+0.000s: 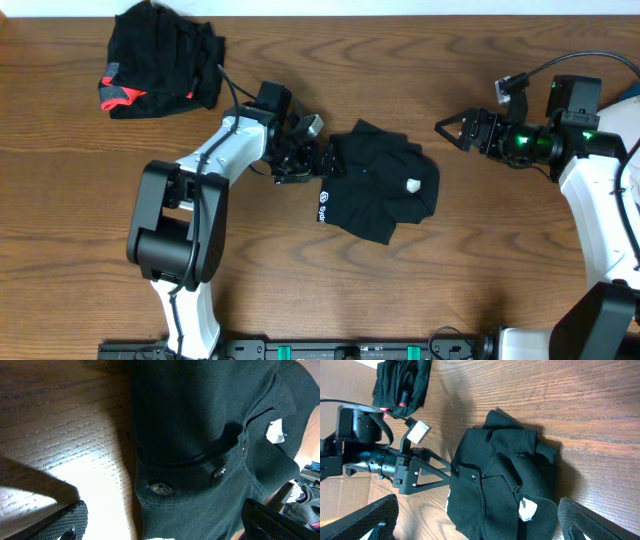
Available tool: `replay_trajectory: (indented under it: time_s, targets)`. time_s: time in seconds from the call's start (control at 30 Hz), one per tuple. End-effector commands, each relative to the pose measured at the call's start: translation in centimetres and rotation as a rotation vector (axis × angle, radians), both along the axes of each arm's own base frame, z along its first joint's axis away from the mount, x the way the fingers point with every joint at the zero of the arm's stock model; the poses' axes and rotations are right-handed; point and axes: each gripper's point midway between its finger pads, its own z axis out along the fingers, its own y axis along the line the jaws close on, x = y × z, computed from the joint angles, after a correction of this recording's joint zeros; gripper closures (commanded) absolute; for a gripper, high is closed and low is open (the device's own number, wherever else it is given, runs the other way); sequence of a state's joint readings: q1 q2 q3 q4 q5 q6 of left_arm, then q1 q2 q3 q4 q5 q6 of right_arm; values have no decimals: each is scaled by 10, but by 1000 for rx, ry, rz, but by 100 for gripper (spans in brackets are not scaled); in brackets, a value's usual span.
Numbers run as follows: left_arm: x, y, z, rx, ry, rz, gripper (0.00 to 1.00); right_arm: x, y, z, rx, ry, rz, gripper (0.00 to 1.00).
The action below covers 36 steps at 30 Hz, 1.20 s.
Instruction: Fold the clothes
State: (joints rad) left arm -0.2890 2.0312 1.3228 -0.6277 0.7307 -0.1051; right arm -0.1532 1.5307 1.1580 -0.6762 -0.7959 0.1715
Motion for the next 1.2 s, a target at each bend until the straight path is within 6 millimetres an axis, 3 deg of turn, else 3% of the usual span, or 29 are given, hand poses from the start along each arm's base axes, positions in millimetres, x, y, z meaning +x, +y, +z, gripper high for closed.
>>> replay_trajectory:
  time_s: [0.0, 0.3, 0.8, 1.17]
  targets:
    - [0, -2, -1, -16, 13, 2, 2, 0, 0, 10, 8, -38, 17, 1]
    - [-4, -14, -3, -20, 3, -26, 2, 0, 0, 10, 8, -38, 17, 1]
    - [-16, -25, -39, 2, 89, -35, 2, -2, 1, 9, 8, -29, 19, 1]
    - [-26, -43, -45, -27, 100, -79, 2, -2, 1, 9, 8, -28, 19, 1]
